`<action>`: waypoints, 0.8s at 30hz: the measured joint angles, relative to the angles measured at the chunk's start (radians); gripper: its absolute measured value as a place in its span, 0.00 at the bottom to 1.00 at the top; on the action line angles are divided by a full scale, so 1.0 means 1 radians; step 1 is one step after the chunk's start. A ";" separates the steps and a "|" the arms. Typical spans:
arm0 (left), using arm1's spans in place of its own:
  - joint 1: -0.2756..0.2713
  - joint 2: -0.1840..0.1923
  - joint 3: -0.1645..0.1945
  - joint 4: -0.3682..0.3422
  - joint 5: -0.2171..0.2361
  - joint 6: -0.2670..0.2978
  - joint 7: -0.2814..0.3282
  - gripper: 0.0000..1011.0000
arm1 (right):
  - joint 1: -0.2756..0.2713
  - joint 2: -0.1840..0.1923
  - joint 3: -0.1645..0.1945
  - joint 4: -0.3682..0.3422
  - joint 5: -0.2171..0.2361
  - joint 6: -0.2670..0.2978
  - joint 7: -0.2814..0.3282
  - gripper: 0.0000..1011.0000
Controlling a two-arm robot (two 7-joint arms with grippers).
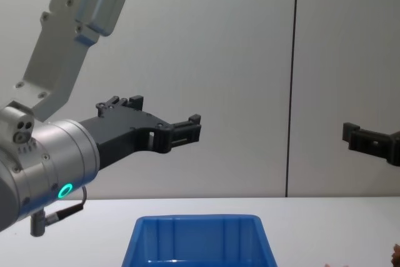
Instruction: Pick up the two dolls from the table and place them into the box.
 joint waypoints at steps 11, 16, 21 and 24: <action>0.000 0.000 0.000 0.000 0.000 0.000 0.000 0.99 | 0.000 0.000 0.000 0.000 0.000 0.000 0.000 0.99; 0.000 0.000 0.000 0.000 0.000 0.000 0.000 0.99 | 0.000 0.000 0.000 0.000 0.000 0.000 0.000 0.99; 0.000 0.000 0.000 0.000 0.000 0.000 0.000 0.99 | 0.000 0.000 0.000 0.000 0.000 0.000 0.000 0.99; 0.000 0.000 0.000 0.000 0.000 0.000 0.000 0.99 | 0.000 0.000 0.000 0.000 0.000 0.000 0.000 0.99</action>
